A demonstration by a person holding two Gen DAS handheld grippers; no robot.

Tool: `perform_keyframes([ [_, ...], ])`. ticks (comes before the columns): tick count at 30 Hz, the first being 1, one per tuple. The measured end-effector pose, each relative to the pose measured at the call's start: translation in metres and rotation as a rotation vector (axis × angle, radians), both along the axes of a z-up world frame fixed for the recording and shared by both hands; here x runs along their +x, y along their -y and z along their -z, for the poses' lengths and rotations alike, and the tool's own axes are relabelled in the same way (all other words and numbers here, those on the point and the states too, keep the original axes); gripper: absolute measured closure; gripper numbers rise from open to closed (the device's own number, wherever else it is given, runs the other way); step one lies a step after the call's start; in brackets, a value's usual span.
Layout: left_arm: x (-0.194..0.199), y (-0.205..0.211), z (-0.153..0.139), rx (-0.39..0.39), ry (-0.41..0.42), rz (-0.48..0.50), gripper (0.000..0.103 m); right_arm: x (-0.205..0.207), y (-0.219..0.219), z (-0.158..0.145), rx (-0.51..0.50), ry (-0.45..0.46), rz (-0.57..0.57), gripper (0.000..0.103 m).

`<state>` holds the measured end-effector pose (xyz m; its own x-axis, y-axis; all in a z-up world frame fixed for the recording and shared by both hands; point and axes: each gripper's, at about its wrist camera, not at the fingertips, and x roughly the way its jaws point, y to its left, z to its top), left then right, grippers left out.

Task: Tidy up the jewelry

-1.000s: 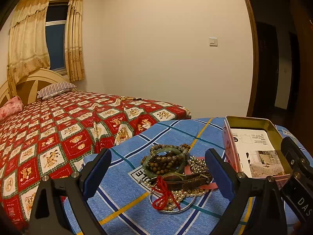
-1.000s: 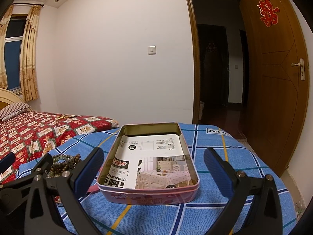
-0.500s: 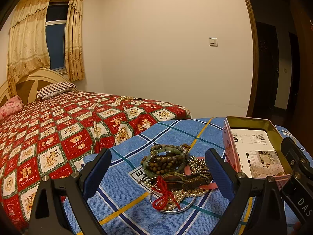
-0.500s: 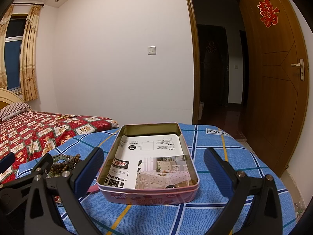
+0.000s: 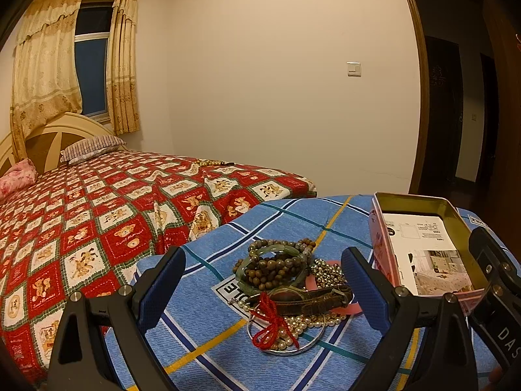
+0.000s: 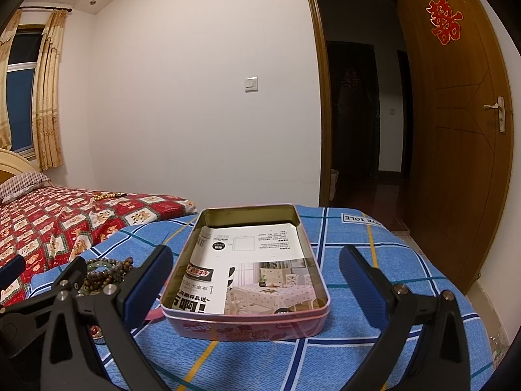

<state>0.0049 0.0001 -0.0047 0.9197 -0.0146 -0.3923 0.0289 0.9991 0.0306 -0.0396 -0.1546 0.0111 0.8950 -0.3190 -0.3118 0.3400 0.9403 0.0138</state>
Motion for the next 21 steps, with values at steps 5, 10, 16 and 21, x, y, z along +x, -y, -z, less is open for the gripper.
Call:
perform_keyframes([
  [5,0.001,0.001,0.000,-0.004,-0.010,0.012,0.007,0.000,0.000,0.000,0.003,-0.001,-0.001,0.000],
  [10,0.002,-0.001,0.000,-0.015,-0.024,0.011,0.007,0.000,0.002,0.000,0.006,-0.002,0.002,0.000],
  [16,0.004,-0.009,0.001,-0.056,-0.046,0.007,0.007,0.000,0.001,0.000,0.004,-0.004,-0.003,0.000],
  [21,0.007,-0.036,-0.005,-0.077,-0.090,-0.008,0.007,0.002,0.000,0.003,0.011,-0.030,-0.028,0.000],
])
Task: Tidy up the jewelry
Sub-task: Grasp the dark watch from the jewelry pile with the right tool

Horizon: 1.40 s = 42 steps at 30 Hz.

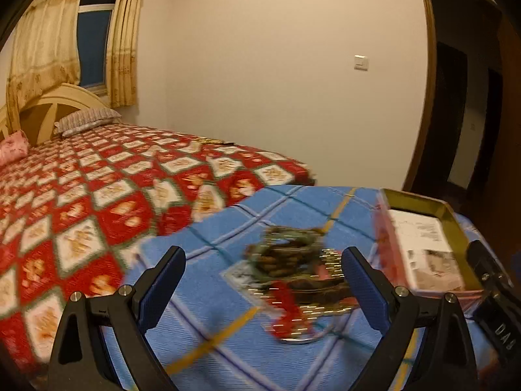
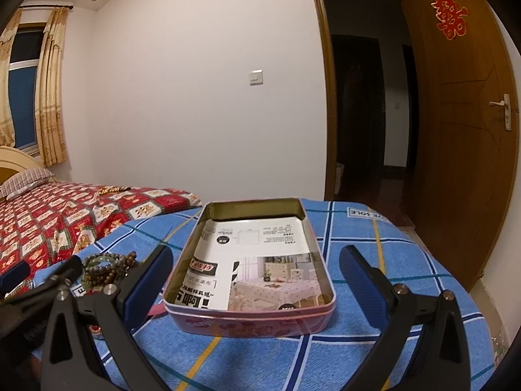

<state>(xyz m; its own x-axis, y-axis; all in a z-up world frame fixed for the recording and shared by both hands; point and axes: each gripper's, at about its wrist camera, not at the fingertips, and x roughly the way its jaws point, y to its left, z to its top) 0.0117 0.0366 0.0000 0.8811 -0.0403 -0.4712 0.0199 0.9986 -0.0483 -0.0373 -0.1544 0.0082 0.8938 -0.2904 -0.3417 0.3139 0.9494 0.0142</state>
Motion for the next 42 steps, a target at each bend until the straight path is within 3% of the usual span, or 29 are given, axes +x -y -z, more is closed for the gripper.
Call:
perform_keyframes([
  [3,-0.003,-0.022,-0.008,0.037,0.029,-0.025,0.007,0.005,0.000,0.002,0.032,-0.028,-0.040,0.001],
  [5,-0.003,-0.037,-0.012,0.076,0.044,-0.055,0.007,0.011,0.000,0.003,0.098,-0.058,-0.112,0.016],
  [10,0.004,-0.067,-0.011,0.069,0.018,-0.087,0.007,0.047,-0.020,0.010,0.216,-0.176,-0.341,0.027],
  [14,0.010,-0.081,-0.006,0.064,-0.014,-0.095,0.007,0.066,-0.056,0.023,0.166,-0.282,-0.469,0.031],
  [21,0.011,-0.089,-0.006,0.033,-0.019,-0.097,0.007,0.078,-0.101,0.027,-0.062,-0.308,-0.544,0.031],
  [27,0.011,-0.088,-0.005,0.030,-0.026,-0.089,0.007,0.105,-0.111,0.052,-0.074,-0.463,-0.583,0.044],
  [30,0.010,-0.088,-0.005,0.028,-0.029,-0.089,0.007,0.103,-0.107,0.049,-0.067,-0.488,-0.599,0.049],
  [35,0.008,-0.087,-0.005,0.008,-0.036,-0.088,0.007,0.087,-0.096,0.046,-0.012,-0.502,-0.645,0.078],
  [38,0.006,-0.084,-0.006,0.009,-0.039,-0.082,0.007,0.081,-0.094,0.047,0.027,-0.477,-0.657,0.085],
  [42,0.005,-0.080,-0.010,0.019,-0.035,-0.085,0.007,0.072,-0.087,0.033,0.084,-0.388,-0.657,0.086],
])
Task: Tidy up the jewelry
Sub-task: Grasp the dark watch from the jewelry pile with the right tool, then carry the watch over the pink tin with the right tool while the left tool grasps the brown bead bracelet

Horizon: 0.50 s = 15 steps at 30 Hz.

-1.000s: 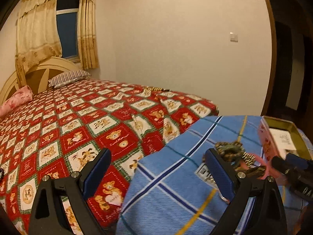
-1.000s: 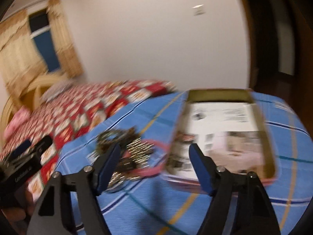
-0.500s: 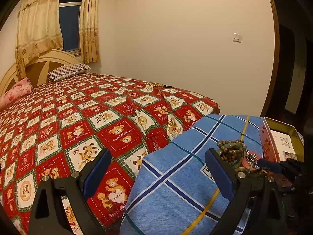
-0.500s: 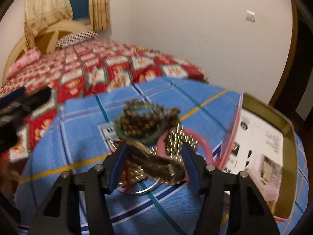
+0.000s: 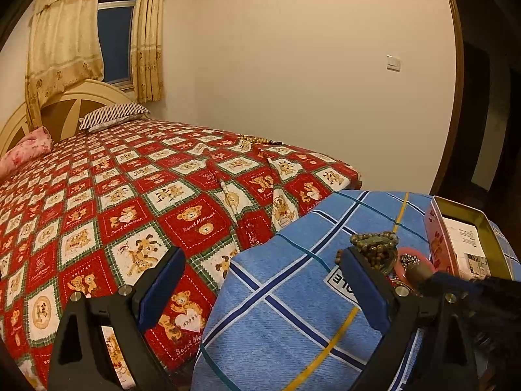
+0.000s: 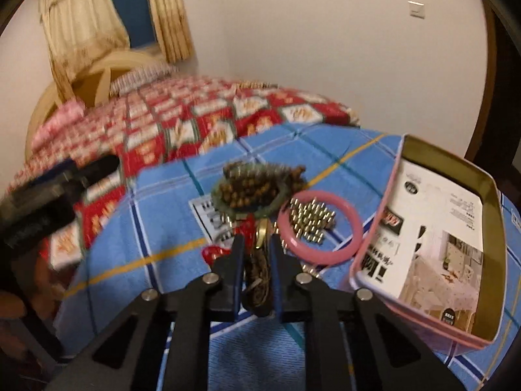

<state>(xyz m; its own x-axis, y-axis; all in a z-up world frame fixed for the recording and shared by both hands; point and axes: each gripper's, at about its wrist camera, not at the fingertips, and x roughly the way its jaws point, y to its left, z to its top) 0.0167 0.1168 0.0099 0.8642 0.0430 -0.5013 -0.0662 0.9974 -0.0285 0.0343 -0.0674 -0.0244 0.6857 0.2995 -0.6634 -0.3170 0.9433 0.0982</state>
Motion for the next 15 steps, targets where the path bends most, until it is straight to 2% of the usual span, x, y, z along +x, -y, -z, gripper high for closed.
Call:
perform_keyframes([
  [2,0.000,0.003,0.000,-0.001,-0.004,0.005,0.007,-0.003,0.009,-0.012,0.054,0.030,0.010,0.086],
  [7,0.006,0.018,-0.001,0.000,-0.009,0.056,0.007,-0.008,0.025,-0.034,0.089,0.104,0.066,0.086],
  [11,0.023,0.040,-0.004,-0.005,-0.023,0.153,0.007,-0.008,0.049,-0.051,0.099,0.162,0.150,0.086],
  [15,0.042,0.067,-0.001,-0.002,-0.047,0.266,0.007,0.001,0.083,-0.053,0.106,0.157,0.254,0.086],
])
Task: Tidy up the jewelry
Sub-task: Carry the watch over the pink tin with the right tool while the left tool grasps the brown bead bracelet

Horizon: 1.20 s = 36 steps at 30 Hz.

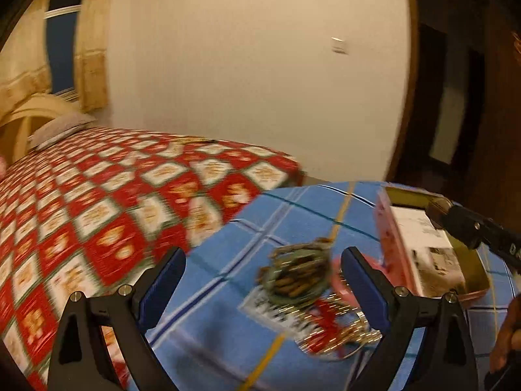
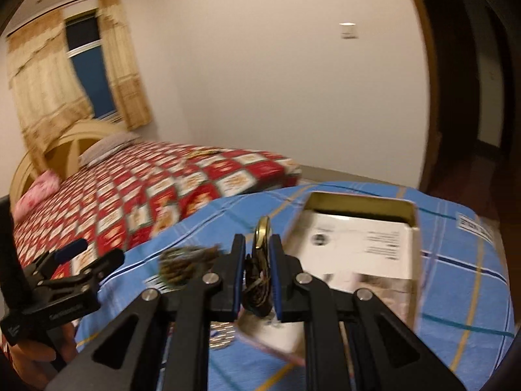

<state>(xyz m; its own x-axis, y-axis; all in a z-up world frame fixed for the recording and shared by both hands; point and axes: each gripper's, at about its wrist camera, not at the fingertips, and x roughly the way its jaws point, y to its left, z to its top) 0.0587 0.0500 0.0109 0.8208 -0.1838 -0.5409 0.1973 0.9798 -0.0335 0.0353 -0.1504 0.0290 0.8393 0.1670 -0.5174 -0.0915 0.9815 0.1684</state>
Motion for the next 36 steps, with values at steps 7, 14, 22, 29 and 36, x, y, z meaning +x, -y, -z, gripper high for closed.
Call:
perform_keyframes([
  [7,0.036,0.045,0.037,0.162,-0.118,0.095,0.059,0.009,0.032,0.014,0.026,-0.027,0.091,0.086],
  [14,0.038,0.015,0.030,-0.032,-0.116,0.092,0.089,0.009,0.038,0.022,0.020,-0.023,0.091,0.086],
  [22,0.027,-0.002,0.003,-0.142,-0.042,0.108,0.092,0.006,0.050,0.024,0.057,0.001,0.101,0.086],
  [29,0.019,0.018,-0.035,-0.045,0.070,0.123,0.092,0.010,0.065,0.017,0.071,0.018,0.128,0.086],
  [36,0.034,0.032,-0.006,0.029,-0.075,0.185,0.032,0.015,0.071,0.023,0.090,-0.004,0.124,0.086],
])
